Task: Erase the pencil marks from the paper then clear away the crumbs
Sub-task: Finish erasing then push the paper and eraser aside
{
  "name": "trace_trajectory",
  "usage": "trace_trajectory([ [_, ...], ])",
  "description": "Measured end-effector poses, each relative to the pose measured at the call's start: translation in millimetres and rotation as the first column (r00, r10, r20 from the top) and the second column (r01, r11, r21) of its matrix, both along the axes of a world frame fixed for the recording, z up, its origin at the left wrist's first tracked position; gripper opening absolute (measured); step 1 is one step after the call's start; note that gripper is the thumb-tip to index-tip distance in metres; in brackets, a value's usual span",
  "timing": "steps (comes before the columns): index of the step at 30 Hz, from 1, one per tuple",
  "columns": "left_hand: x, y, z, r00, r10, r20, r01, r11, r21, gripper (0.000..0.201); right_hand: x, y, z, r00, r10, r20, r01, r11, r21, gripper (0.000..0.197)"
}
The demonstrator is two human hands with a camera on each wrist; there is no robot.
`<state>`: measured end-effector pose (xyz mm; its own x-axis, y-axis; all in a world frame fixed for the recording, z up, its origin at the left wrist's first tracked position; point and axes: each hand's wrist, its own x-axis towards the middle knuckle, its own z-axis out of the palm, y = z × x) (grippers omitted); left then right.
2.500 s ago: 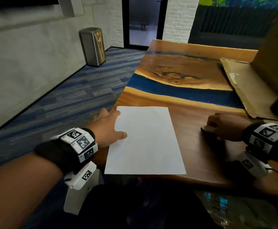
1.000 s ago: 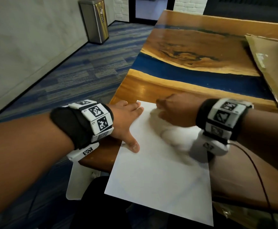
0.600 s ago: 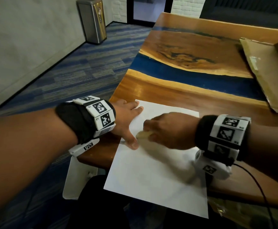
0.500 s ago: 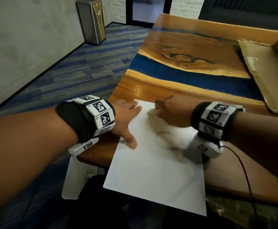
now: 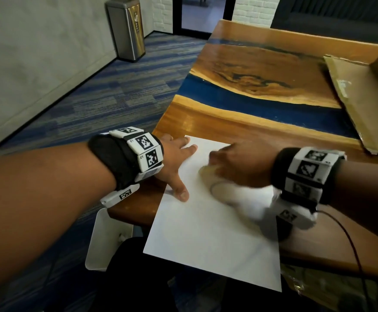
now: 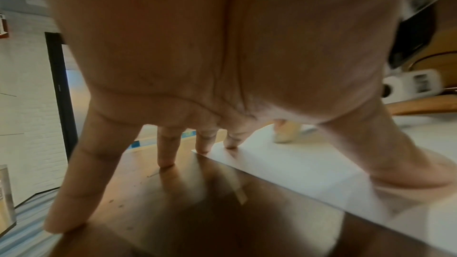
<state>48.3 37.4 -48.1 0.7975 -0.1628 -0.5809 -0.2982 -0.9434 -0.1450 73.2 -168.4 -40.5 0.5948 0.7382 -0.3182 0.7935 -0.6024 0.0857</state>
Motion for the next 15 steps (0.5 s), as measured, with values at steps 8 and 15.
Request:
trace_trajectory([
  [8,0,-4,0,0.999,0.012,-0.035,-0.011,1.000,0.015,0.141,-44,-5,-1,0.968,0.201,-0.151,-0.192,0.979,0.072,0.029],
  [15,-2,-7,4,0.999,0.017,-0.031,-0.017,1.000,0.026,0.140,-52,-10,1,0.979,0.194,-0.056,-0.187,0.976,0.108,0.034],
])
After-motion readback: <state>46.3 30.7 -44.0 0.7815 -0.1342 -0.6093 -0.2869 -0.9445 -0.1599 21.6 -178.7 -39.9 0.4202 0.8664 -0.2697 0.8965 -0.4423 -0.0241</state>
